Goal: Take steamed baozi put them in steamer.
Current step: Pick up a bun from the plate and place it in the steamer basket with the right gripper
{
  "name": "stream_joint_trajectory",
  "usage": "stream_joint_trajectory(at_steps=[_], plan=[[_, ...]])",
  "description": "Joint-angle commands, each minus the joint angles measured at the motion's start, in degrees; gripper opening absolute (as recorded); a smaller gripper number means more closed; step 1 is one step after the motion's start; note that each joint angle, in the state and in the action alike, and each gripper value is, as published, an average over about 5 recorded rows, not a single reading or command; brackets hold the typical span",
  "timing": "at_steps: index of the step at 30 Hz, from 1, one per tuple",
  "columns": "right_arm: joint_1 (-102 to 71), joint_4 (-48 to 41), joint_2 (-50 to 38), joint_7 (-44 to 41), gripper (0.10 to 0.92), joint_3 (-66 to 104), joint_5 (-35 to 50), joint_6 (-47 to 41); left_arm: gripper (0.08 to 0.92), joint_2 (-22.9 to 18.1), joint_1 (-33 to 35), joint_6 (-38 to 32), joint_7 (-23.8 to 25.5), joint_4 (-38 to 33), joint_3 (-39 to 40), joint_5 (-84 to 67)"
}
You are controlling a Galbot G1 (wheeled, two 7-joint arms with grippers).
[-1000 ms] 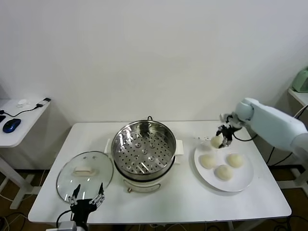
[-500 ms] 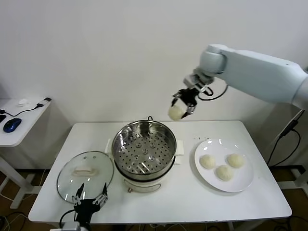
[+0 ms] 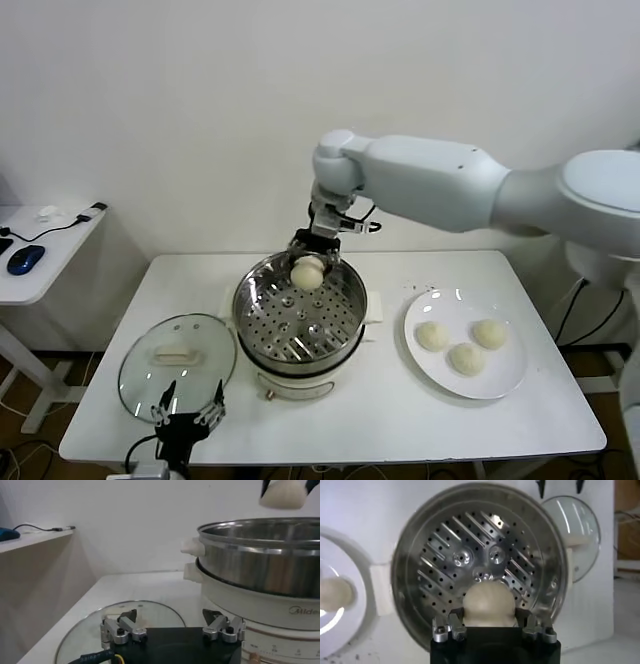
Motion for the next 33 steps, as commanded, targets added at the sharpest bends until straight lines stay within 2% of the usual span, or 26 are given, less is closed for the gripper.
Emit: stream_joint_trajectory(at_steps=[1,17,21,25,29,33], plan=[[-7.7,-9.5,4.6,2.4,0.679,3.4,-10.6,6.5,0.823,0.0,0.0,0.0,0.0,0.1,0.1,0.1],[-11.0,-16.3,6.1,4.7,0.680,5.3,-10.7,5.2,0.823,0.1,-0.2,-0.3,-0.2,0.4,0.3,0.2],[-10.1,-16.3,6.4,4.5,0.742,4.9,-8.3,5.3,0.823,0.1,-0.3,-0.4,-0.2,0.5,0.2,0.1],[-7.3,-14.3,5.3,1.7,0.812,2.2,-0.5,5.0,0.823,0.2,-0.3,-0.4,-0.2,0.4,0.1,0.0],[-1.1,-9.5,2.3,-1.3,0.822,-1.5,9.4,3.3,0.823,0.3,-0.1,-0.4,-0.2,0.0,0.0,0.0],[8.2,-3.6,-2.8,-3.7,0.823,-6.7,23.3,-1.0,0.823,0.2,0.2,-0.4,-0.2,-0.5,0.1,0.1]])
